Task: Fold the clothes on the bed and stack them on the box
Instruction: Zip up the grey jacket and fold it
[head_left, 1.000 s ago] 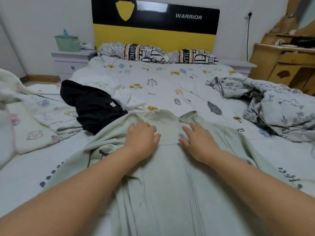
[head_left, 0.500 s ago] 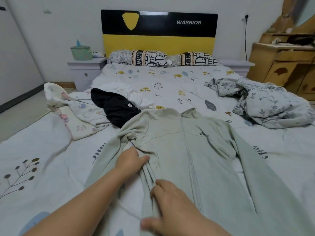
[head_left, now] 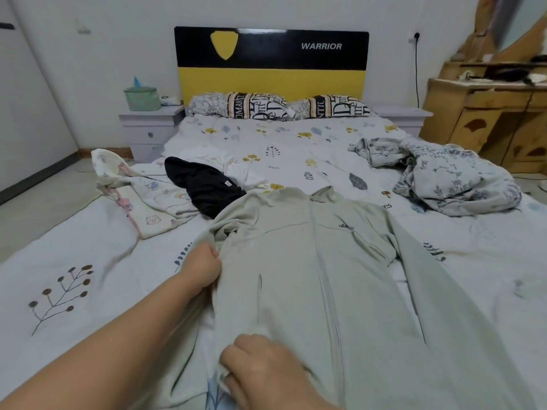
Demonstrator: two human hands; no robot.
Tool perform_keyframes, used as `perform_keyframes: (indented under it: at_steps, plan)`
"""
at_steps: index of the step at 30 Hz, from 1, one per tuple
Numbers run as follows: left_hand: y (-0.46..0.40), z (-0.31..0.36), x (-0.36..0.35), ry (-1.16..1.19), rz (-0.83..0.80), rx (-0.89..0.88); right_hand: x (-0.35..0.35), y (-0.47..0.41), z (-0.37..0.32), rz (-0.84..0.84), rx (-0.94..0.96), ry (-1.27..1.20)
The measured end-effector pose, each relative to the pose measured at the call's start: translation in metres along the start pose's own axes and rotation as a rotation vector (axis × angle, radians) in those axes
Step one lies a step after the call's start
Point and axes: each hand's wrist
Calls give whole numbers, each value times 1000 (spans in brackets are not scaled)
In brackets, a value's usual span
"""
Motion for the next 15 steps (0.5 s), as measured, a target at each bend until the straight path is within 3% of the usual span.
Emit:
perform_keyframes:
  at_steps: [3, 4, 6, 8, 10, 12, 14, 15]
  plan:
    - [0, -12, 8, -196, 11, -5, 10, -11, -8, -269, 104, -150]
    - [-1, -16, 10, -225, 69, -18, 14, -11, -9, -196, 107, -294]
    - [-1, -21, 15, -271, 191, -20, 6, -20, 3, 3, -52, -216]
    - [-1, -25, 17, -318, 231, 51, 2, -29, 16, 53, -243, -100]
    - [-4, -30, 19, -307, 153, 145, -17, -40, 30, -49, -302, 63]
    - [-10, -39, 19, -330, 9, 154, -28, -42, 40, -286, -300, 56]
    - [-14, -45, 21, -292, -53, 83, -40, -46, 40, -275, -292, 53]
    - [-16, -48, 23, -231, -52, 57, -41, -48, 39, -168, -286, 39]
Point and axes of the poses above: each hand's wrist, its own y-axis away from the middle knuckle, its own x-axis out of the back of the hand, z = x × y, and after that the axes turned 11 degrees about -z, right-handed
